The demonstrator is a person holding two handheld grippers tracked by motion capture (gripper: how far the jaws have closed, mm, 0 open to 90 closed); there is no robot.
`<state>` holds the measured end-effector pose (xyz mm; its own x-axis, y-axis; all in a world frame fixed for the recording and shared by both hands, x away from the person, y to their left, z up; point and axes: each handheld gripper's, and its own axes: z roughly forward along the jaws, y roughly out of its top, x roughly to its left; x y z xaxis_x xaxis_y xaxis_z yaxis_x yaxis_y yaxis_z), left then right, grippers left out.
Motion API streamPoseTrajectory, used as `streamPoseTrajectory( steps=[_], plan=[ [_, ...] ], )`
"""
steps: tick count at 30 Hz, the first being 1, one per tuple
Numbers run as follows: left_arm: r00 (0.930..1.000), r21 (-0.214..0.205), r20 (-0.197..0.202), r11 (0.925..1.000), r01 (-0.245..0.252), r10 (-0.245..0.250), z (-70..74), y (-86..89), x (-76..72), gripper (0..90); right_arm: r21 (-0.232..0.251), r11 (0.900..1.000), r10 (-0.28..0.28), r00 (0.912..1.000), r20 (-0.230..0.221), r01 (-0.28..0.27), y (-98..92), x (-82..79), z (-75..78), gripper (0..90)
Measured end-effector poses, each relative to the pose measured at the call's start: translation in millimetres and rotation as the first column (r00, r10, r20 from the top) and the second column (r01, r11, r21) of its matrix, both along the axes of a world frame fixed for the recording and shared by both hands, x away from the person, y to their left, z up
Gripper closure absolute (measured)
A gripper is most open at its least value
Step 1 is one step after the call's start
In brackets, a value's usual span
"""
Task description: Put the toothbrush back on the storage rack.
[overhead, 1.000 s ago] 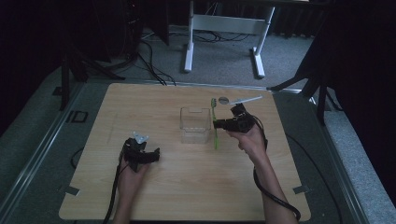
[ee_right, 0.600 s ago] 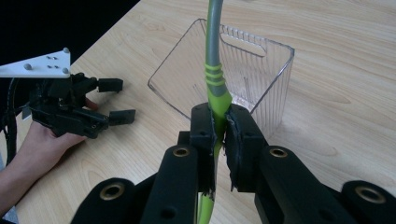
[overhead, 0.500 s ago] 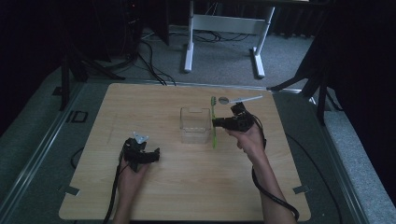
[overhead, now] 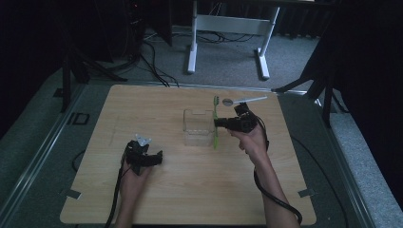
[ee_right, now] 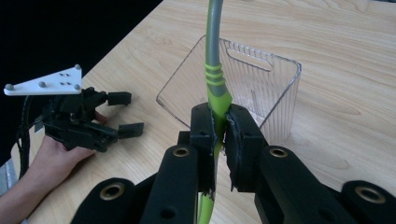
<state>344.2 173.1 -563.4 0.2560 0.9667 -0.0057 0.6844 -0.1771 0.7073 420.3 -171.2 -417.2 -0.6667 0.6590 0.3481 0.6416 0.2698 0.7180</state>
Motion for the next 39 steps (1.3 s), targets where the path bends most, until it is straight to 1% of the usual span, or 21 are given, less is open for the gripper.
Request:
streamPoseTrajectory(
  steps=[6,11,25,35,36,39],
  plan=[
    [1.0000,0.000,0.000,1.0000,0.000,0.000,0.0,0.0,0.0,13.7,0.015,0.9999,-0.007,1.0000,0.002,0.007,1.8,1.0,0.6,81.9],
    [1.0000,0.000,0.000,1.0000,0.000,0.000,0.0,0.0,0.0,13.7,0.038,0.9991,-0.017,0.9998,0.001,0.017,1.3,2.5,1.1,82.0],
    [1.0000,0.000,-0.001,1.0000,0.000,0.000,0.1,0.0,0.0,13.7,0.084,0.9957,-0.039,0.9992,-0.010,0.040,0.2,6.8,-0.3,81.9],
    [1.0000,0.000,-0.001,1.0000,0.000,0.000,0.1,0.0,0.0,13.7,0.117,0.9909,-0.065,0.9978,-0.012,0.066,1.3,10.0,-1.0,81.9],
    [1.0000,0.000,-0.001,1.0000,0.000,0.000,0.1,0.0,0.0,13.7,0.129,0.9887,-0.075,0.9971,-0.013,0.076,1.1,11.3,-1.6,82.0],
    [1.0000,0.000,-0.001,1.0000,0.000,0.000,0.1,0.0,0.0,13.7,0.135,0.9874,-0.081,0.9966,-0.017,0.083,1.2,12.8,-2.8,82.0]
  ],
)
